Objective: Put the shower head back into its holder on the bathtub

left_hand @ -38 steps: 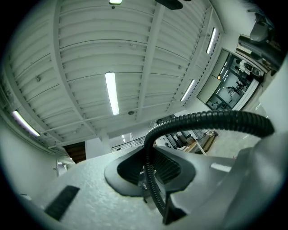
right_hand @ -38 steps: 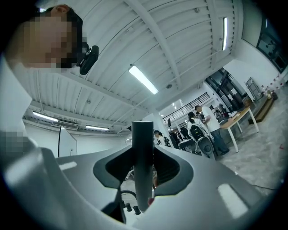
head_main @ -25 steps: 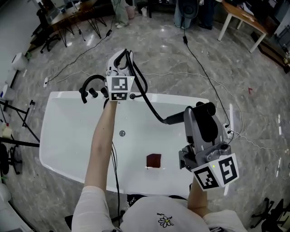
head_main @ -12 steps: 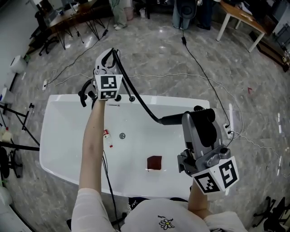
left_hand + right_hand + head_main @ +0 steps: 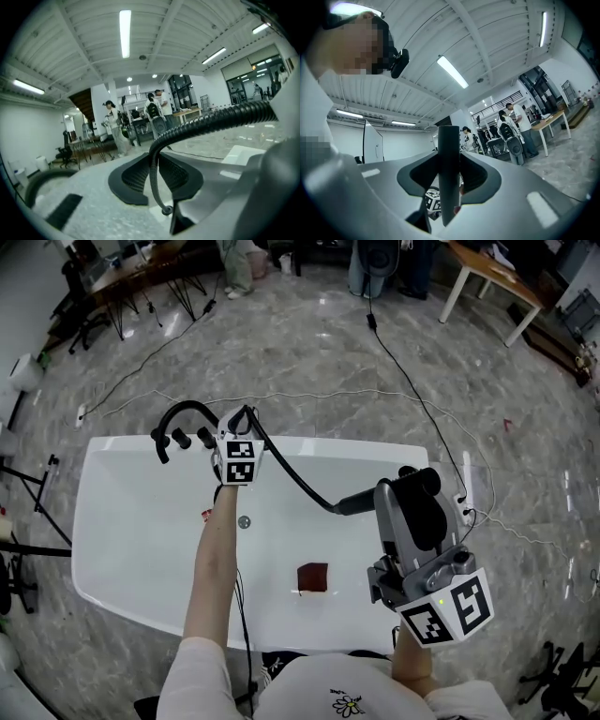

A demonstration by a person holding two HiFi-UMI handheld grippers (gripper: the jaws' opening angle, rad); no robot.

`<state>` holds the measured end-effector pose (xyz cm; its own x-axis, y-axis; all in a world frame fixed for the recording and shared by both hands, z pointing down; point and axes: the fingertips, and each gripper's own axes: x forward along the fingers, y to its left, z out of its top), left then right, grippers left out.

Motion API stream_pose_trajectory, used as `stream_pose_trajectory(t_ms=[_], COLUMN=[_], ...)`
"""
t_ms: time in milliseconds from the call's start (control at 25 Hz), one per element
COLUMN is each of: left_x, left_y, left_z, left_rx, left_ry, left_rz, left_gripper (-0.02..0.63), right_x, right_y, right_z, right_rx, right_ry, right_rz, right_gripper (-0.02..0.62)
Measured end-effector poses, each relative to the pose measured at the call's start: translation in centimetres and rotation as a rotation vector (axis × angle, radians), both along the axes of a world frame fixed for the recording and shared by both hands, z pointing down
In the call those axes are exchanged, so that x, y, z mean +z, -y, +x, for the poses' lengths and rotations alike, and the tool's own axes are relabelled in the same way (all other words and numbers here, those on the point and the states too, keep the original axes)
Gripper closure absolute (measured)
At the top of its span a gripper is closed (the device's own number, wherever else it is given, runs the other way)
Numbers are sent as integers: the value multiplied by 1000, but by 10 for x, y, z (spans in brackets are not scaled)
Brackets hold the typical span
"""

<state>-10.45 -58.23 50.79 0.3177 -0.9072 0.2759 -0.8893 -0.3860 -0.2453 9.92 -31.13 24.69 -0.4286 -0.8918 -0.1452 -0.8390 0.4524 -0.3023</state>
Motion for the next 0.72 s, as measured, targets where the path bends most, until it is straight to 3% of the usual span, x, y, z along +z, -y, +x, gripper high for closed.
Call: stream_pose_trajectory(t_ms=[240, 360, 520, 720], left_x=[123, 163, 169, 127], left_y=[-57, -92, -114, -125], left_z=[16, 17, 22, 15], left_rx=[14, -4, -8, -47], left_ry=[-61, -87, -133, -257], left_rz=[-328, -410, -398, -262], left_gripper=[505, 494, 494, 494], right_x=[0, 6, 11, 19], right_y=[1, -1, -2, 7], right_z=[-14, -28, -40, -59], right_rx=[-25, -47, -52, -59], right_ry=[15, -10, -16, -28], right_rz=[2, -10, -9, -2], right_gripper=[454, 454, 454, 454])
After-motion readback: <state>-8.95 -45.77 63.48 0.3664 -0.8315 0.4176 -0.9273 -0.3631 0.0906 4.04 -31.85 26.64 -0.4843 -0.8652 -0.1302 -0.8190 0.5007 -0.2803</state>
